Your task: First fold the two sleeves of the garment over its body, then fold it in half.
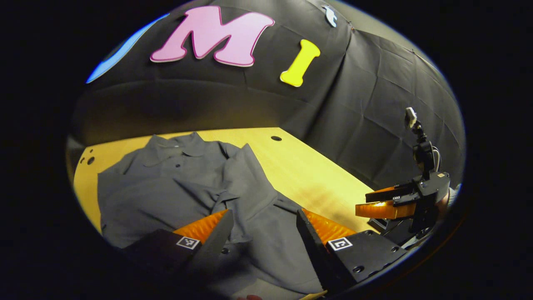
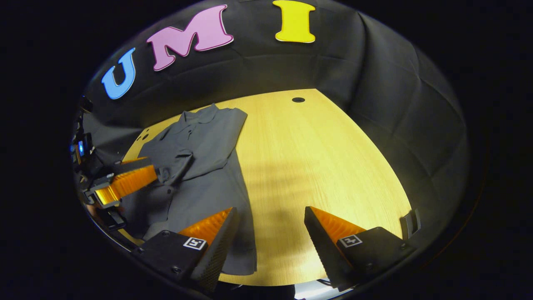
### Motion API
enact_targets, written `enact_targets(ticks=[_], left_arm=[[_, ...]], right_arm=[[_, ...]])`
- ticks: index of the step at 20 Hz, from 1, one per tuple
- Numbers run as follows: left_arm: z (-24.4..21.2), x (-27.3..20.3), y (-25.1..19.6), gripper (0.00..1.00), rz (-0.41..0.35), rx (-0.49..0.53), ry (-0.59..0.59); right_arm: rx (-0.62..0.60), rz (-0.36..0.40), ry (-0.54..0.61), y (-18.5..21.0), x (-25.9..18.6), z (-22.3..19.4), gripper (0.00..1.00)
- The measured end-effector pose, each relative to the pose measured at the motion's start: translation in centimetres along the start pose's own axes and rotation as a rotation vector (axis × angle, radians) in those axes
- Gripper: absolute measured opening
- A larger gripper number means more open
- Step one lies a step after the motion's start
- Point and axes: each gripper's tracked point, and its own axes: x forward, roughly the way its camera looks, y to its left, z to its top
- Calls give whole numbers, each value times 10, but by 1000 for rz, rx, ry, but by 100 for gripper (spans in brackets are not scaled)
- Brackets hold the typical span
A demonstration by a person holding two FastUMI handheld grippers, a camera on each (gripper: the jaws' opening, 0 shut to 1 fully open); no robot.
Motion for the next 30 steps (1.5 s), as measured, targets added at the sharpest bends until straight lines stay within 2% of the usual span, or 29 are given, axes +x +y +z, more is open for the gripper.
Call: enact_targets(ticks=[5, 10, 18, 24, 27, 30], left_arm=[[-19, -53, 18, 96, 30, -32, 25], [-60, -119, 80, 96, 190, -85, 55], [-133, -211, 163, 96, 431, -182, 140], [-174, -239, 201, 96, 538, -255, 202], [-190, -236, 211, 96, 543, -288, 238], [-215, -234, 219, 96, 566, -327, 321]], right_arm=[[-25, 40, 41, 23, -2, -19, 99], [-60, 65, 77, 47, 2, -36, 99], [-67, 54, 116, 69, 15, -51, 99], [-27, 31, 156, 70, 15, -68, 99], [-17, 14, 171, 67, 17, -74, 99], [-39, 1, 190, 67, 23, -82, 99]])
